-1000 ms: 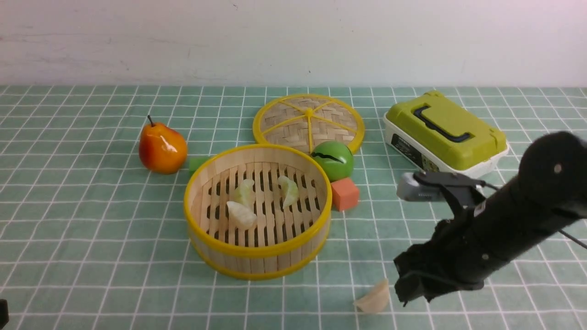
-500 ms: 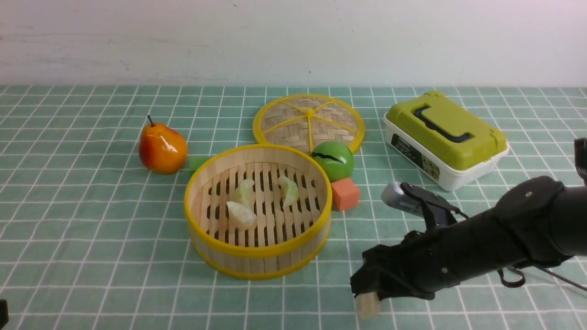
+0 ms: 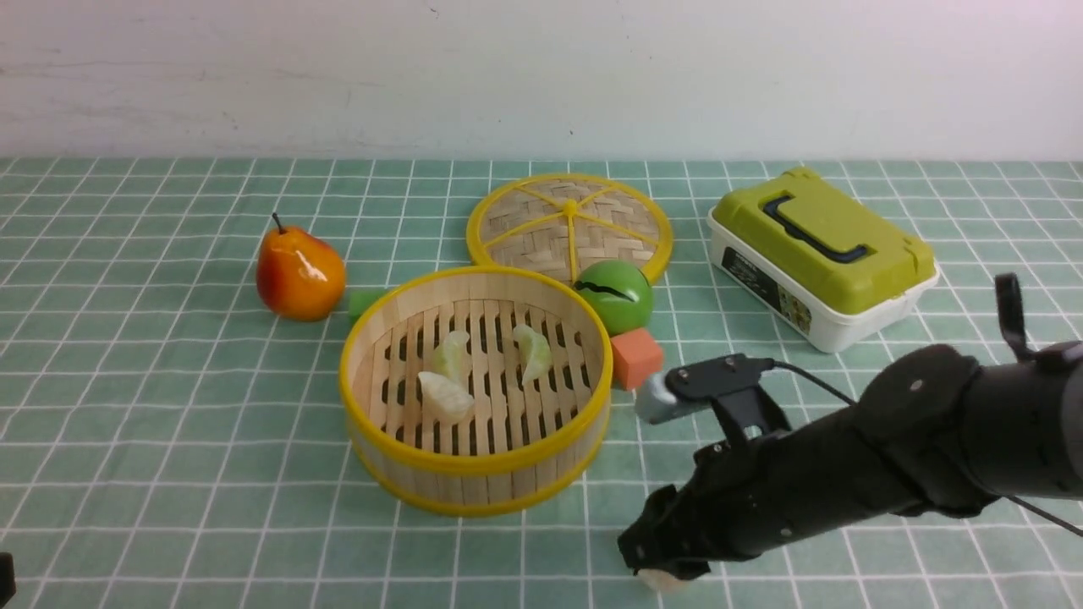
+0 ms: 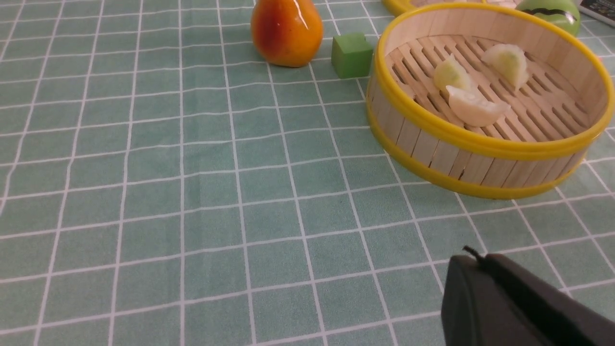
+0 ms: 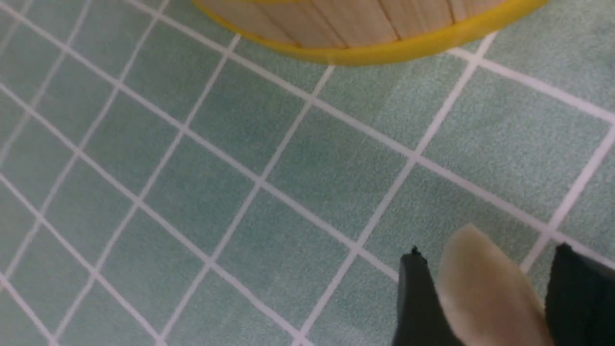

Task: Put the dumplings into the steamer on the table with the blue tablecloth.
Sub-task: 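Reach for and grasp a dumpling lying on the table beside the steamer, then place the dumpling in the bamboo steamer basket with the right gripper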

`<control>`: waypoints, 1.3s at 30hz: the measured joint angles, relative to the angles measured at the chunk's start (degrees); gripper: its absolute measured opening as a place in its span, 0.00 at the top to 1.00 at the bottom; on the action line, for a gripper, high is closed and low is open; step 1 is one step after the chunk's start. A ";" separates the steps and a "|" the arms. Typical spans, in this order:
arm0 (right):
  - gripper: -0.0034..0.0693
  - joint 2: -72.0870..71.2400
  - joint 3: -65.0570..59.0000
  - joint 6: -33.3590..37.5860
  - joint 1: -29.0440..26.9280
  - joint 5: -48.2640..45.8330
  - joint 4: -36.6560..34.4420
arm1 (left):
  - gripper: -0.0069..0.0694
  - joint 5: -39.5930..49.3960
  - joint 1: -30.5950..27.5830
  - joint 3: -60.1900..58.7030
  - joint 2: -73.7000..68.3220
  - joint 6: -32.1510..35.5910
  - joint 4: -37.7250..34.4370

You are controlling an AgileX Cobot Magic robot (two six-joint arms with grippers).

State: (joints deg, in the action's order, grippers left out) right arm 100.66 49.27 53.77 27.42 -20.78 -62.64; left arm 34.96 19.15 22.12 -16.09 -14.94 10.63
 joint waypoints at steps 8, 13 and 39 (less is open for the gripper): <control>0.45 0.00 0.00 0.09 1.81 0.89 9.02 | 0.90 0.16 0.00 0.00 0.00 0.00 0.00; 0.45 0.00 0.00 -0.82 1.81 -1.16 16.58 | 0.90 0.16 0.00 0.00 0.00 0.00 0.00; 0.61 -1.77 26.13 -18.55 1.81 -20.44 28.63 | 0.88 -0.07 0.00 -0.11 0.00 0.00 0.66</control>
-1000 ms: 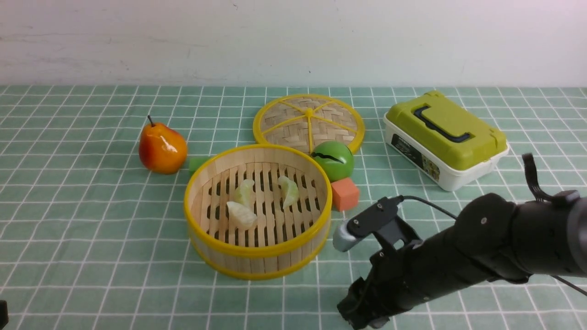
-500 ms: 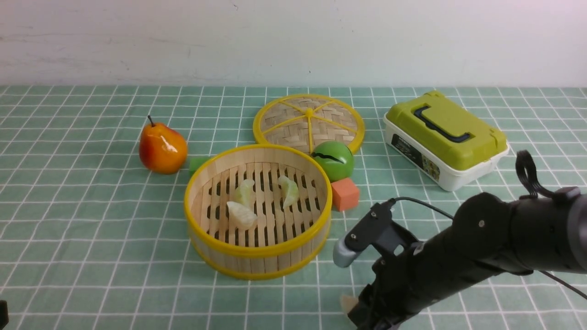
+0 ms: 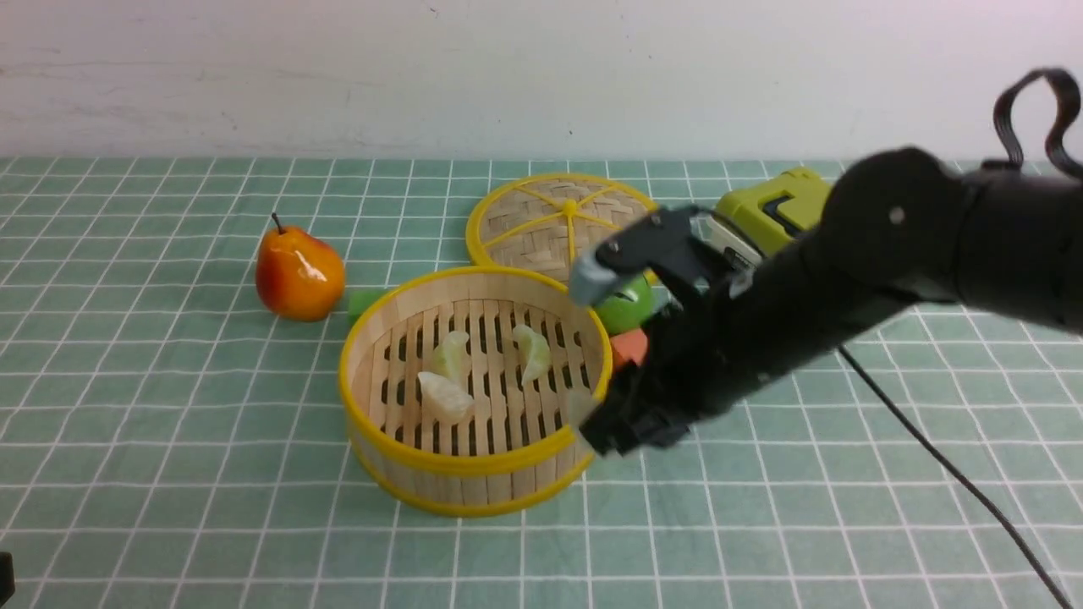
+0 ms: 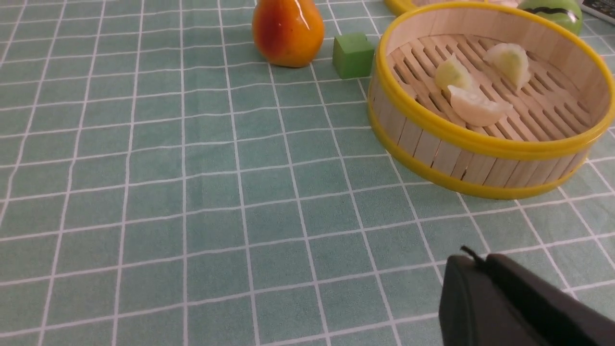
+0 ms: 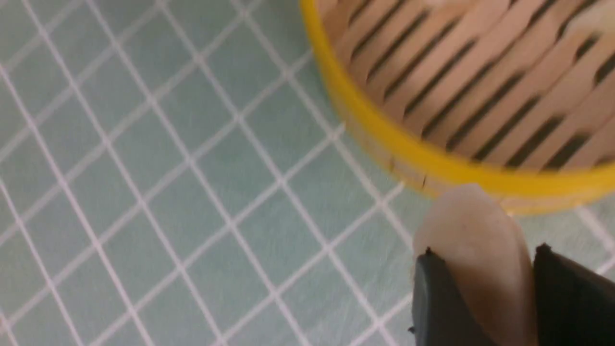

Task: Put the dumplings into the steamer on the table with the blue tablecloth.
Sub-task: 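Place the dumpling in the bamboo steamer basket with the right gripper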

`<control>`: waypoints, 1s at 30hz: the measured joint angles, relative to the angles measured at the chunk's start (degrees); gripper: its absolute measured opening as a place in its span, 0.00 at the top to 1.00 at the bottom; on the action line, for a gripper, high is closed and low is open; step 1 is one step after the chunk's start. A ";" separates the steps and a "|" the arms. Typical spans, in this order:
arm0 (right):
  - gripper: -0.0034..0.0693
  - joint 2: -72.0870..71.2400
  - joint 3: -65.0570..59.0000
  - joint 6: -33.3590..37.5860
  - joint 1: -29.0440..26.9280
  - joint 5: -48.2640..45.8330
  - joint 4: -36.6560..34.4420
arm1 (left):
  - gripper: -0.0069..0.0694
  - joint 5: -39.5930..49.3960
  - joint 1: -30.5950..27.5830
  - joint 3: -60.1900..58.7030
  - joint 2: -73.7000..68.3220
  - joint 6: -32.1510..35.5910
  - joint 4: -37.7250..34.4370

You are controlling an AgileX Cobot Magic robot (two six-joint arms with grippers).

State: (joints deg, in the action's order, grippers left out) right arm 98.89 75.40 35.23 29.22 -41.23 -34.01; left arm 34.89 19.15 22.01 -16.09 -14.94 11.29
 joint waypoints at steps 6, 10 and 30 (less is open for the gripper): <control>0.61 12.50 15.01 -6.50 0.00 -0.93 0.49 | 0.88 -0.15 0.00 0.00 0.00 0.00 0.23; 0.61 21.58 21.40 -14.12 0.00 -1.08 4.54 | 0.88 -0.45 0.00 0.00 0.00 0.00 0.27; 0.35 25.40 28.03 -24.65 0.11 -5.10 6.99 | 0.88 -1.34 0.00 0.00 0.00 0.00 0.40</control>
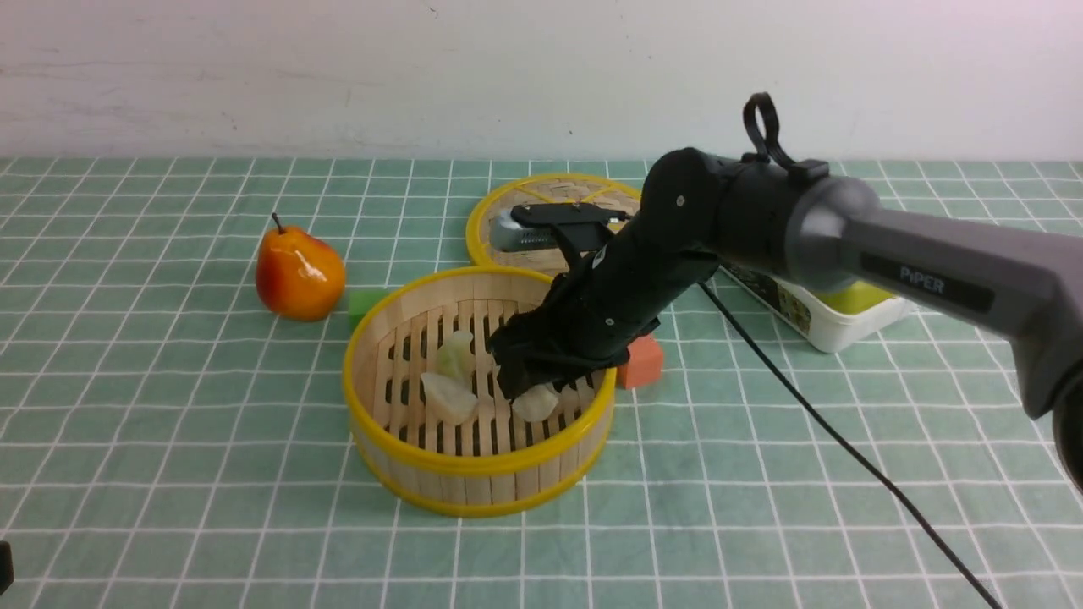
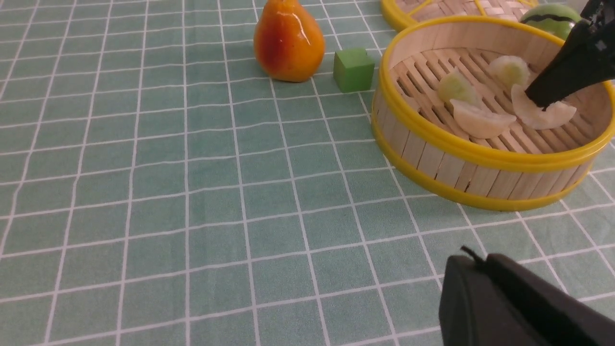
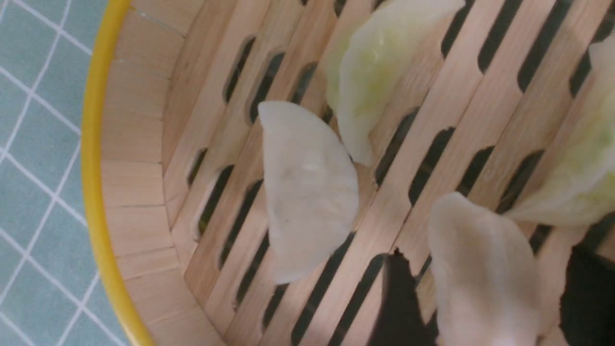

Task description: Put the dumplings into the steamer on the table with the blue tablecloth.

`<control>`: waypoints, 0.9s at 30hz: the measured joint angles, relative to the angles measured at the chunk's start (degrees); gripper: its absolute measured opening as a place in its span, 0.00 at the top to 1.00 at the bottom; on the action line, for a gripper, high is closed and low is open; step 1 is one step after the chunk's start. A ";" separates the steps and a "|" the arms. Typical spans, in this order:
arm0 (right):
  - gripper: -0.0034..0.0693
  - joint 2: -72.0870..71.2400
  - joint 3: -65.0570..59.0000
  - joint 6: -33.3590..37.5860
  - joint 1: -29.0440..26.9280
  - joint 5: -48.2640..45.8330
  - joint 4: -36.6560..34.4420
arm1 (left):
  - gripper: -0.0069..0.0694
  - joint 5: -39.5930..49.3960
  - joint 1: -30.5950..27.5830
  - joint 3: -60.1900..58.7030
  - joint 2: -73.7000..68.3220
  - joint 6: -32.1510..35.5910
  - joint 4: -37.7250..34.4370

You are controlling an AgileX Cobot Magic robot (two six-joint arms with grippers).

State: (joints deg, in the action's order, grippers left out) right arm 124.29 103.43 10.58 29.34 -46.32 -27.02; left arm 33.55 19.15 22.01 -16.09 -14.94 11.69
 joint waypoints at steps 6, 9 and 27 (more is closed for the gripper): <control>0.45 -8.76 7.24 -1.74 0.00 -11.78 11.08 | 0.88 0.00 0.00 0.00 0.00 0.00 0.04; 0.57 -16.63 9.63 -2.37 0.00 -17.22 18.18 | 0.88 -0.02 0.00 0.00 0.00 0.00 0.04; 0.98 -72.48 -41.77 -27.99 -0.06 4.46 49.17 | 0.86 -0.02 0.00 0.00 0.00 0.00 0.04</control>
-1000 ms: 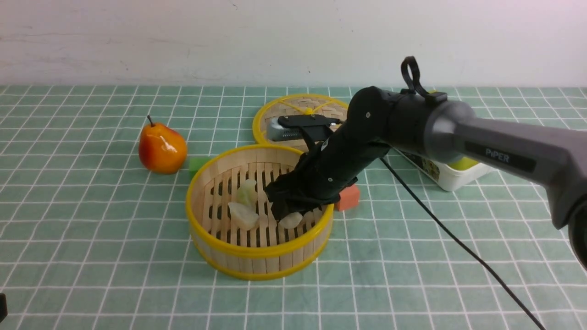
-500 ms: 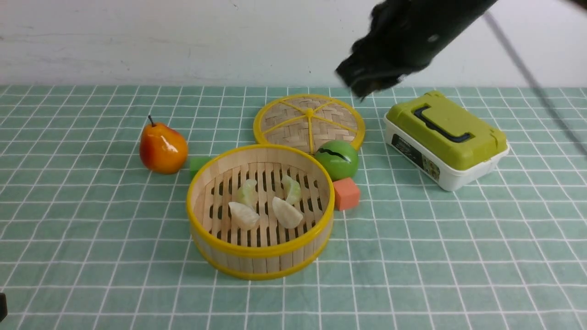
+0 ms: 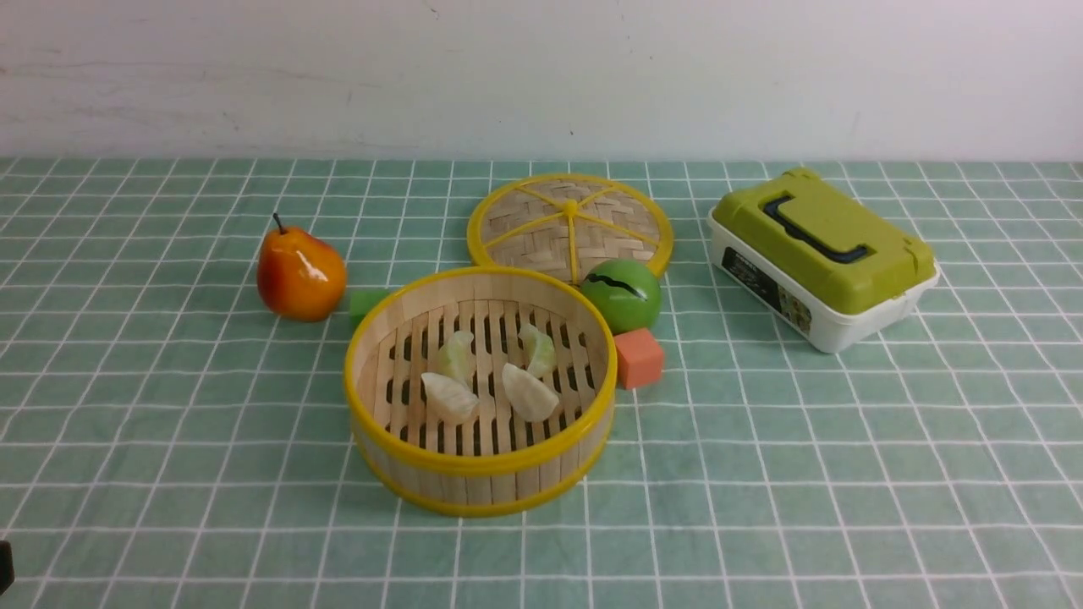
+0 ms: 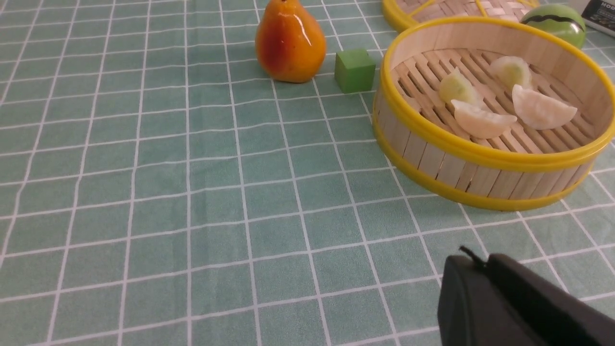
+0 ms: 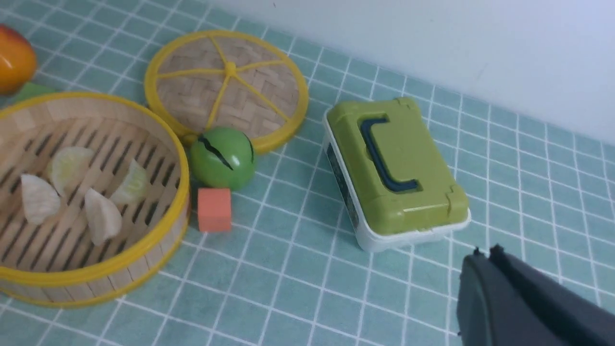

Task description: Put the dumplings into the steamer on the table with the blue tablecloth.

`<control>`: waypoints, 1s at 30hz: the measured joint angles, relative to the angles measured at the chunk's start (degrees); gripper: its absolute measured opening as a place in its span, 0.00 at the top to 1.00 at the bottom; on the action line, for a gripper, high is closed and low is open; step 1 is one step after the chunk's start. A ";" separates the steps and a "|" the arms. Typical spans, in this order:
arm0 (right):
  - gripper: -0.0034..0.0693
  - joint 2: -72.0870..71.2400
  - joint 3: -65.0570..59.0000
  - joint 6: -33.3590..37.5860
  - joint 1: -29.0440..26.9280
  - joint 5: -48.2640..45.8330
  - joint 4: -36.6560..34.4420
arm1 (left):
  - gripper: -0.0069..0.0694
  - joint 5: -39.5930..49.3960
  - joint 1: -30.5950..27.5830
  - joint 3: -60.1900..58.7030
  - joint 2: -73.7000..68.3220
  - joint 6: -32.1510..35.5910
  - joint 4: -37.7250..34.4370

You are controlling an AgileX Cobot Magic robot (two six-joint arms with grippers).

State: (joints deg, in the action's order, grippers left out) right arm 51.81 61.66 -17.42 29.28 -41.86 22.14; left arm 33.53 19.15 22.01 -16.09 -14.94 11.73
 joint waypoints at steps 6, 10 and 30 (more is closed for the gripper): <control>0.97 -15.03 -30.46 -9.91 0.00 31.15 13.60 | 0.85 0.00 0.00 0.00 0.00 0.00 0.00; 0.97 -18.21 -43.09 -18.79 0.00 45.27 19.60 | 0.84 0.00 0.00 0.00 0.00 0.00 0.00; 0.97 -32.88 -57.37 -16.68 -6.81 55.82 6.10 | 0.83 0.00 0.00 0.00 0.00 0.00 0.02</control>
State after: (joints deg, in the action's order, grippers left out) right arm 18.93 4.29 -34.09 22.46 13.96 28.24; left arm 33.53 19.15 22.01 -16.09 -14.94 11.75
